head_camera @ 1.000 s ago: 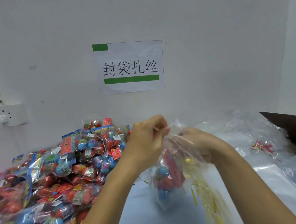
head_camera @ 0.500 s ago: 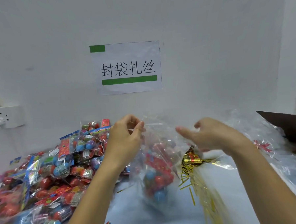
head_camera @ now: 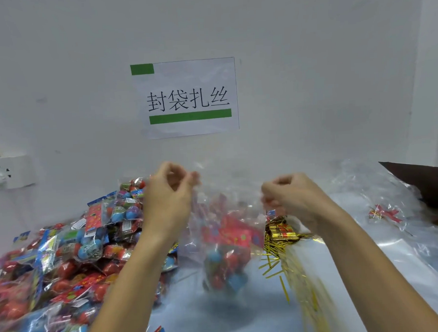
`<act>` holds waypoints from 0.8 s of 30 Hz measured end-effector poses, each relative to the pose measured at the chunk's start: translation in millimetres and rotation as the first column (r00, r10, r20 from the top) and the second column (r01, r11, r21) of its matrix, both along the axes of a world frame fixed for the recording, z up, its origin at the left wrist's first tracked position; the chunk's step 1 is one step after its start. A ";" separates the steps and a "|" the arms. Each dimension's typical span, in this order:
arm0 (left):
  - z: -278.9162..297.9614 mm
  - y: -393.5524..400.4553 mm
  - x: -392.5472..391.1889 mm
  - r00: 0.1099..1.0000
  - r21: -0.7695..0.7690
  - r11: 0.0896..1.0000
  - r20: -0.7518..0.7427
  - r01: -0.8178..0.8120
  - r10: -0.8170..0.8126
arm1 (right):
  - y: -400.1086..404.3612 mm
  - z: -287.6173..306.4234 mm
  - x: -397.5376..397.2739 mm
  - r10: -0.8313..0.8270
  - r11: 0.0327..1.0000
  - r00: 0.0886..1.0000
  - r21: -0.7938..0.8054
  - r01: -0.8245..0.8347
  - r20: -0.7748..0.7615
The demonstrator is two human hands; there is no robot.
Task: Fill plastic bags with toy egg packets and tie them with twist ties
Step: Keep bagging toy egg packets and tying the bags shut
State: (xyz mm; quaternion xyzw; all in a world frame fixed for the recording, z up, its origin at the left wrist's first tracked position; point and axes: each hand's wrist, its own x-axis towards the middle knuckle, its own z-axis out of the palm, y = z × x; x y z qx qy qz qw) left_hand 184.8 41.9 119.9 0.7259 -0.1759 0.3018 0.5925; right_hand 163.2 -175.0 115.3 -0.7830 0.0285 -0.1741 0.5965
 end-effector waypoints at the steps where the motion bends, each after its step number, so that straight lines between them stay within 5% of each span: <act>1: -0.1 0.7 1.8 0.999 -0.060 0.998 0.027 -0.034 0.035 | -1.2 2.9 0.5 -0.015 0.999 0.999 0.030 0.013 0.050; 11: -12.6 7.6 10.7 0.998 0.056 0.998 -0.064 -0.009 0.013 | 0.2 5.6 -5.8 0.103 0.995 0.991 -0.022 -0.102 0.083; 17: -6.3 9.6 10.6 0.995 -0.048 0.995 -0.047 0.089 -0.091 | -11.6 15.1 -16.3 0.243 0.970 0.967 -0.046 -0.240 0.076; 24: -5.6 6.9 6.2 0.988 0.011 0.989 -0.046 0.149 -0.148 | -8.3 12.9 -8.8 0.081 0.991 0.994 -0.110 -0.073 0.077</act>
